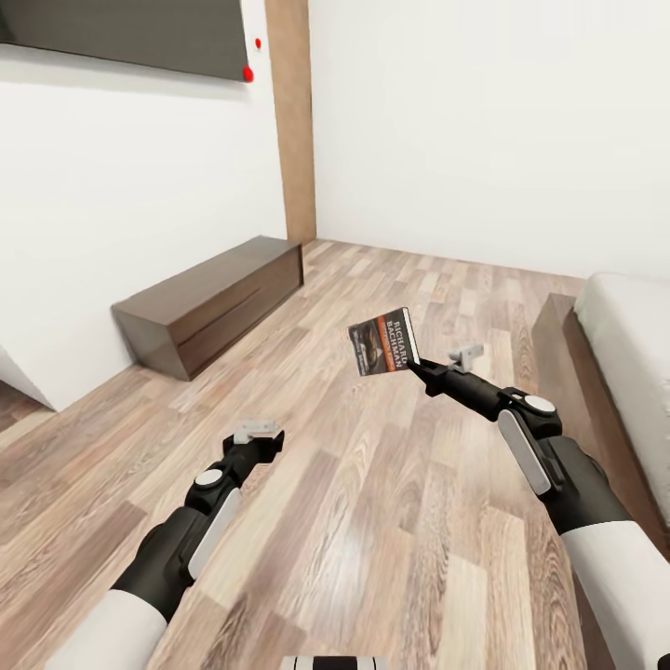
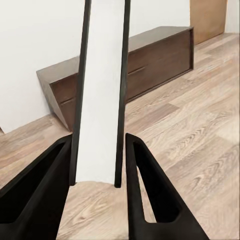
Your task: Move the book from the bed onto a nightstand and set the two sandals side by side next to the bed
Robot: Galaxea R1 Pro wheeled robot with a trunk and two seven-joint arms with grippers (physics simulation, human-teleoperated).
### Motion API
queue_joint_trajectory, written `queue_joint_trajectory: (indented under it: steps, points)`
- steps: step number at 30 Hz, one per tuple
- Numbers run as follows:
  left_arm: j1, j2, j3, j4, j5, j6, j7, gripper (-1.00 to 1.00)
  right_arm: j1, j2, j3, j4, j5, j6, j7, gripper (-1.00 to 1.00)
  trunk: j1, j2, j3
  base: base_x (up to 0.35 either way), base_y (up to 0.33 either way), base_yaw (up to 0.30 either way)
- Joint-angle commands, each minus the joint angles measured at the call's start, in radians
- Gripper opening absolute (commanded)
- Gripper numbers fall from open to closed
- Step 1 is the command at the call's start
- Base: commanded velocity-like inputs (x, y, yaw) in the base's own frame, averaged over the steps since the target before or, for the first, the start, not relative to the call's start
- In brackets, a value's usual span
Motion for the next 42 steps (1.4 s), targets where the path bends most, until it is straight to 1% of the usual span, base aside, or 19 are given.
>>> queue_joint_trajectory:
  steps: [1,27,42]
  points:
    - [0.000,0.002,-0.004,-0.002,0.010,0.004,0.010,1.00,-0.001,0.000,0.001,-0.001,-0.014,0.009,-0.002,-1.00,0.000,0.000,-0.001,0.332,0.000,-0.272]
    - [-0.001,0.004,0.007,-0.005,0.015,-0.002,0.007,1.00,-0.001,0.000,0.000,0.001,-0.013,0.008,-0.004,-1.00,0.000,0.000,-0.001,0.332,0.000,-0.272]
    - [-0.001,-0.001,-0.004,-0.008,0.013,-0.002,0.008,1.00,-0.001,0.000,0.002,0.004,-0.014,0.009,-0.004,-1.00,0.000,0.000,-0.001,0.332,0.001,-0.272]
